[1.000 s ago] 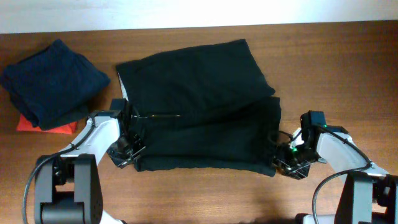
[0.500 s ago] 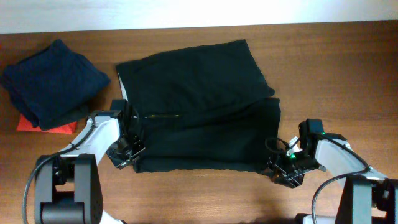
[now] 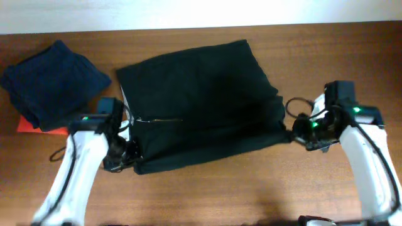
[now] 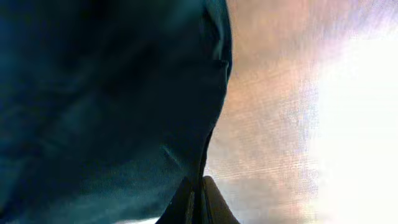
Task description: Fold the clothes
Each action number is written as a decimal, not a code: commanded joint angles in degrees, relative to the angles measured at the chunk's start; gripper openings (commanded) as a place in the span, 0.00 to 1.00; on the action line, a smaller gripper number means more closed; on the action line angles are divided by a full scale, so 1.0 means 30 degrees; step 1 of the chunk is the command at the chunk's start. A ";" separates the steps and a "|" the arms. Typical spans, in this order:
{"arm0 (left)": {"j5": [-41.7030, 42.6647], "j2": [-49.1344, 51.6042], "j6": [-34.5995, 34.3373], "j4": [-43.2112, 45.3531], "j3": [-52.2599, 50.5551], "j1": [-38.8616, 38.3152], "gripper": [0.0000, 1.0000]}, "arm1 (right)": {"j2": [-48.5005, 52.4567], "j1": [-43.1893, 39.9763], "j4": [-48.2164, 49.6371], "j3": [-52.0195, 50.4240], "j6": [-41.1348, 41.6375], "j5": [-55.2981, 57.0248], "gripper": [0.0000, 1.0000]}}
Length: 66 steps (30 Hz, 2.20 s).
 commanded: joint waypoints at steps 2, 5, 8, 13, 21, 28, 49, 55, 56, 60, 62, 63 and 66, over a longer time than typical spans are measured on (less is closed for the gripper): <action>-0.0437 -0.5034 0.1144 -0.3213 0.1953 0.0138 0.00 | -0.3002 -0.0080 -0.1741 0.2907 -0.0474 0.2419 0.04; -0.0444 -0.6251 0.1137 -0.5049 0.3257 0.0138 0.00 | -0.4656 -0.0073 -0.1515 0.3672 -0.0678 0.3308 0.04; -0.0459 -0.5778 -0.0386 -0.4065 0.3118 0.0138 0.01 | -0.4109 -0.0051 0.0867 0.3672 -0.2382 0.2543 0.04; -0.0459 -0.3483 -0.5581 -0.1953 0.1290 0.0138 0.01 | 0.0852 0.2331 0.5129 0.3672 -0.3818 0.1355 0.04; -0.1836 -0.0860 -1.2298 0.7519 -0.1938 0.0138 0.01 | 0.6477 0.3825 1.0972 0.3672 -0.4051 0.1559 0.04; -0.1705 0.2871 -1.4972 0.9996 -0.1938 0.1537 0.01 | 0.7664 0.3840 1.2327 0.3665 -0.4058 0.1384 0.04; 0.2106 0.2033 -1.2954 1.6487 -0.1931 0.5727 0.16 | 1.1045 0.6696 1.8593 0.6120 -0.5399 0.0175 0.28; 0.3592 0.2011 -1.2633 2.0043 -0.1931 0.7271 0.42 | 1.0943 0.5304 1.1788 0.6149 -0.5413 0.1341 0.45; 0.5384 0.2011 -1.1220 1.8615 -0.1931 0.7315 0.42 | 1.0958 0.5144 1.0258 0.5952 -0.5450 0.1362 0.43; 0.4116 0.2011 -0.6652 1.2568 -0.1931 0.5938 0.42 | 1.0965 0.5187 0.9391 0.4328 -0.5406 0.1355 0.71; 0.2237 0.2011 -0.6579 1.0520 -0.1938 0.5493 0.42 | 1.0979 0.5187 0.9275 0.3519 -0.5406 0.1392 0.73; 0.2237 0.2011 -0.6579 1.0142 -0.1938 0.5486 0.42 | 1.0979 0.5187 0.9712 0.2965 -0.5406 0.1741 0.74; 0.2237 0.2011 -0.6579 0.9748 -0.1938 0.5486 0.42 | 1.0979 0.5187 1.1009 0.1231 -0.5406 0.1712 0.77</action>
